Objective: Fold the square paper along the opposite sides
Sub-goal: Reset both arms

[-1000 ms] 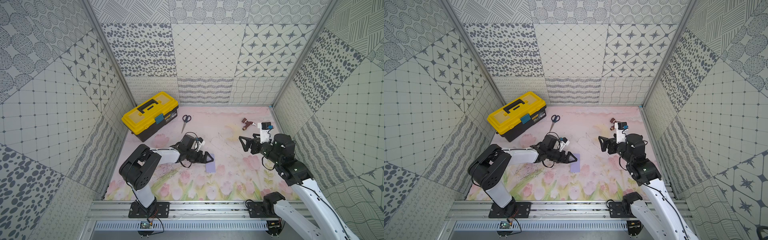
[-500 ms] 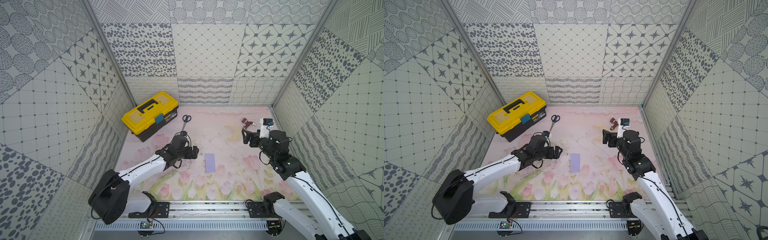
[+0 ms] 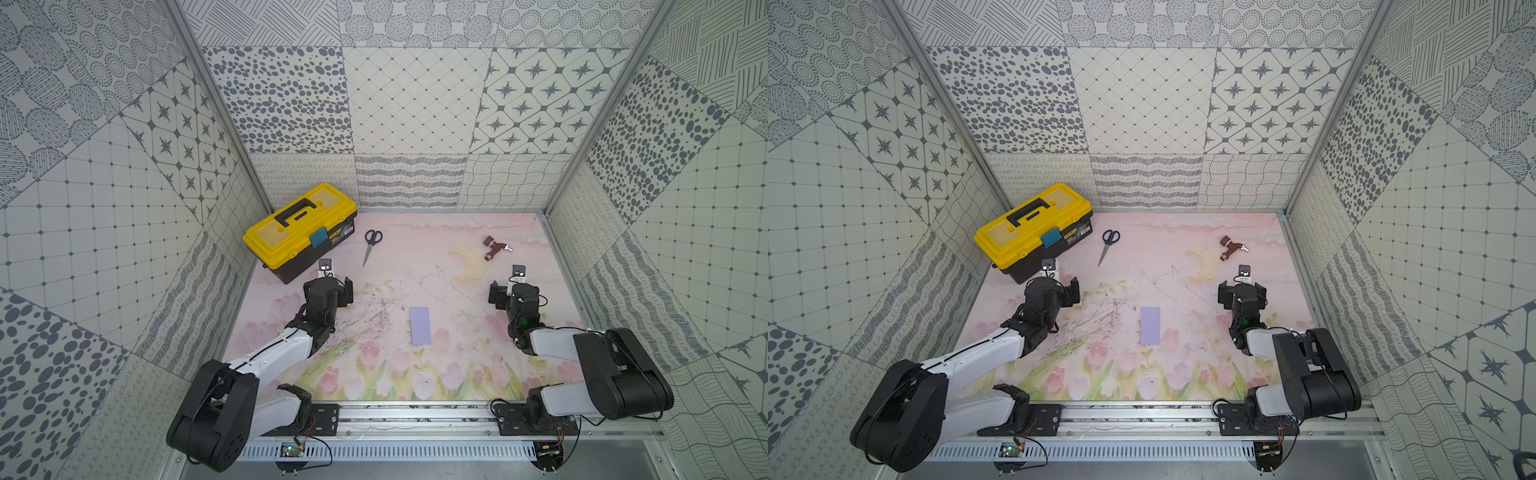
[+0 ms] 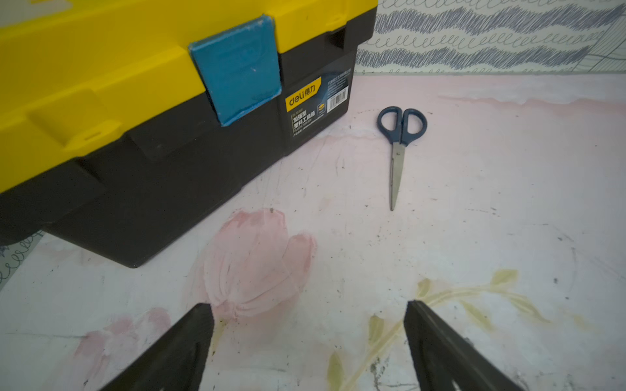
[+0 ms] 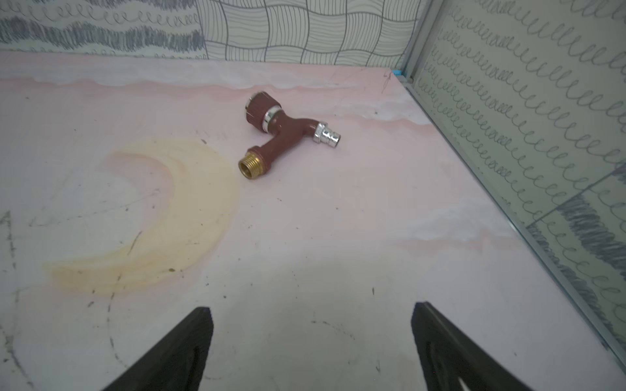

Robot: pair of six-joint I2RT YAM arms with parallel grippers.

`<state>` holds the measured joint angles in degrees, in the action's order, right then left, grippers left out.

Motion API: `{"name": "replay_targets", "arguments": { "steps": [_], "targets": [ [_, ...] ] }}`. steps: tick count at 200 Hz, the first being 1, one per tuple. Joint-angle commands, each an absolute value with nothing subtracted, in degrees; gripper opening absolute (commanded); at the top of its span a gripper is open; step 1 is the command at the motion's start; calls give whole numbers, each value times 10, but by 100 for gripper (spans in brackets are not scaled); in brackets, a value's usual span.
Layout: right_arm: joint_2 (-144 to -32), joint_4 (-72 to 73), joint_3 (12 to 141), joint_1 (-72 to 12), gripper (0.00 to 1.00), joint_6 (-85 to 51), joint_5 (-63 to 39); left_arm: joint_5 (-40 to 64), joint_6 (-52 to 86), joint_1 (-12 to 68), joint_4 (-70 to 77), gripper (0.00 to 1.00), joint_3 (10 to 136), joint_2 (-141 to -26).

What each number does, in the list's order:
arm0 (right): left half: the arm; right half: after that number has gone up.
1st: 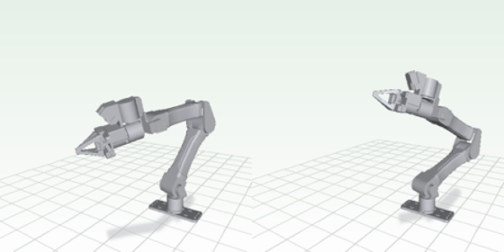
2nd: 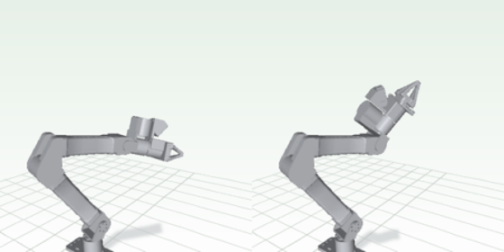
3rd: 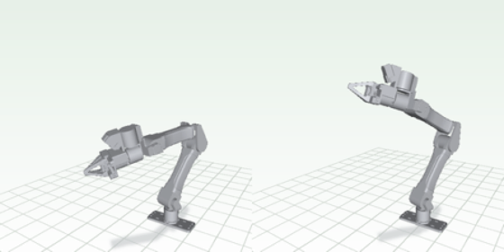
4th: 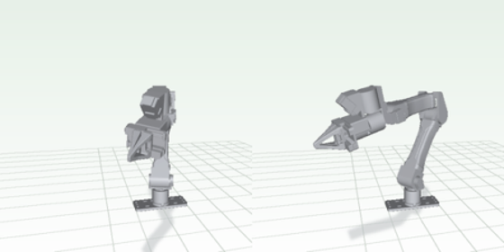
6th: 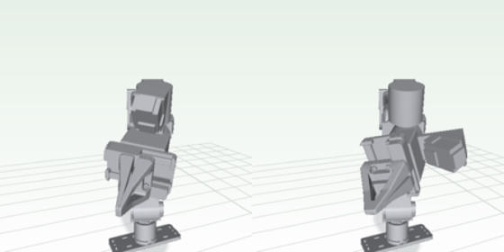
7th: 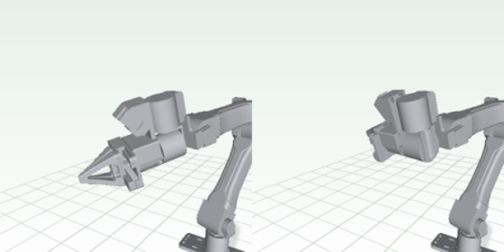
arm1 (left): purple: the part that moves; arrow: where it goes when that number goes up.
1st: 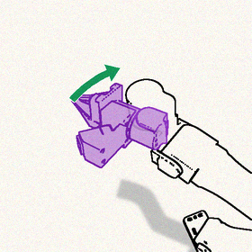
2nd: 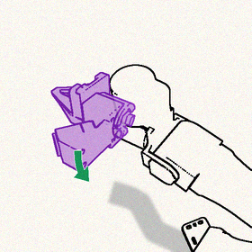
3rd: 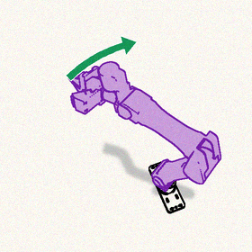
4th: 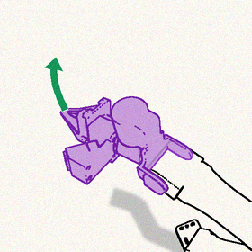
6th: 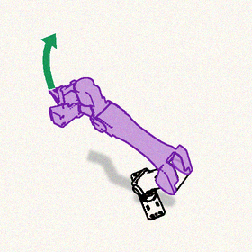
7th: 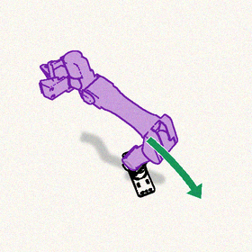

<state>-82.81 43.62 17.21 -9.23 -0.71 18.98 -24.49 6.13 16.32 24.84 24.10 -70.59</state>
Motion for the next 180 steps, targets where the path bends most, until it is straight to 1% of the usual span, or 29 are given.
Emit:
{"name": "replay_targets", "arguments": {
  "steps": [1,8,15,26,38,51,56,66,70,76,87,97,107,118,180],
  "targets": [
    [-902,653,153,-84,97,17,138,-184,-32,122,514,92,168,-754],
    [-924,688,156,-83,97,9,169,-165,-25,110,536,92,159,-770],
    [-910,660,159,-81,97,-5,190,-138,-17,98,538,92,158,-784],
    [-880,580,172,-55,97,-33,160,-95,-15,83,557,92,160,-819],
    [-892,570,187,-27,97,-56,128,-72,-17,75,577,92,173,-867],
    [-886,504,217,-25,97,-47,104,-41,-14,57,587,94,185,-904],
    [-886,494,222,-28,97,-41,101,-38,-15,57,573,94,195,-906],
    [-890,504,222,-29,97,-39,99,-16,4,42,497,95,221,-894],
    [-888,500,221,-29,97,-39,98,-9,6,36,497,96,225,-899],
    [-888,499,223,-29,97,-39,98,-11,9,33,511,98,226,-905],
    [-888,500,223,-29,97,-38,98,-15,19,31,475,98,234,-897],
    [-889,501,222,-29,97,-38,99,-22,18,30,496,98,232,-904],
    [-889,500,223,-29,97,-38,99,-22,24,30,475,98,235,-897],
    [-889,500,222,-29,97,-38,98,-23,19,30,493,98,232,-903],
    [-889,498,223,-29,97,-38,99,-21,22,29,483,98,235,-901]
  ]
}}
